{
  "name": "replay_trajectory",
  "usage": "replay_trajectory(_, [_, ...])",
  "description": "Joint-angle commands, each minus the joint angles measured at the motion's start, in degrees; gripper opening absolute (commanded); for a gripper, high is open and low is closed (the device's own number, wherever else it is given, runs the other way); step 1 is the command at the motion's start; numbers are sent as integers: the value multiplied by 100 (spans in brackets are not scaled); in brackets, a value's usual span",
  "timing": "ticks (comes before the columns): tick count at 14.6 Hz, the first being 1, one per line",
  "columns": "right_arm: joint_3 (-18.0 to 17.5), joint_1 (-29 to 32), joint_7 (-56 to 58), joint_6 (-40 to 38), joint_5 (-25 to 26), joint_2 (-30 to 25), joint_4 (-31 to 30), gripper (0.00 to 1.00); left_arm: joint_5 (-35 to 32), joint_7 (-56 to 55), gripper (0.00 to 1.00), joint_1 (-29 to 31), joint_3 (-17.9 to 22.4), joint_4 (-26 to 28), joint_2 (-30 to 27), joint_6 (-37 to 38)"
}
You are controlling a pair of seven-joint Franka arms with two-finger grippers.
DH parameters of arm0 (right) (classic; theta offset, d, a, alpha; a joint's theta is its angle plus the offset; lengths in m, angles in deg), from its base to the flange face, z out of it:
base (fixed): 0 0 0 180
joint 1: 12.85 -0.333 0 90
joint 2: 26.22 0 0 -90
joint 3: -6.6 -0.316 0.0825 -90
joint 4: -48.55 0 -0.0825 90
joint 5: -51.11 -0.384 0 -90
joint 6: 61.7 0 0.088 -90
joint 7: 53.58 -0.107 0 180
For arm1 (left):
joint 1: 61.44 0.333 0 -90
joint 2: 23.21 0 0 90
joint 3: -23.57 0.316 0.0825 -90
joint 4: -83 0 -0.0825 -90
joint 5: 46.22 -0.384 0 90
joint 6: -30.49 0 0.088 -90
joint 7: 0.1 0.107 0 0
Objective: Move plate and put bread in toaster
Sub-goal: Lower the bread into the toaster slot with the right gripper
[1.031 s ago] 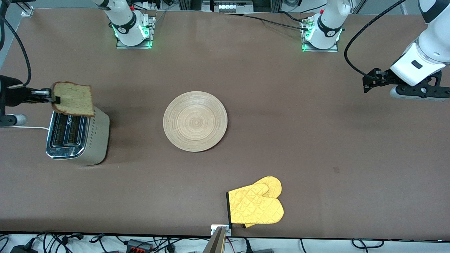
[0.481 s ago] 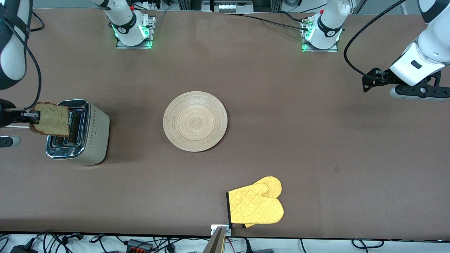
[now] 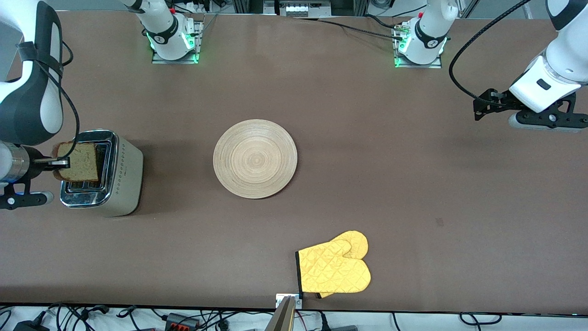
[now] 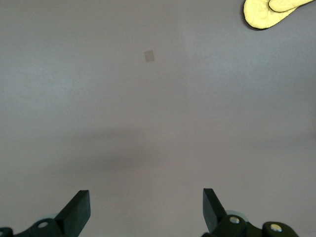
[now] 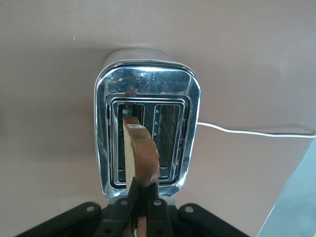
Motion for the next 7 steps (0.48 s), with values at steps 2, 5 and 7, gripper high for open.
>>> replay_trajectory(2, [-25, 15, 78, -75, 64, 110, 18, 0, 138, 89, 100, -11, 10, -46, -18, 94])
replay_trajectory(5, [-25, 24, 87, 74, 64, 145, -106, 0, 138, 89, 100, -11, 10, -46, -18, 94])
replay_trajectory(7, [-25, 41, 87, 345, 55, 145, -325, 0, 138, 98, 100, -11, 10, -46, -18, 94])
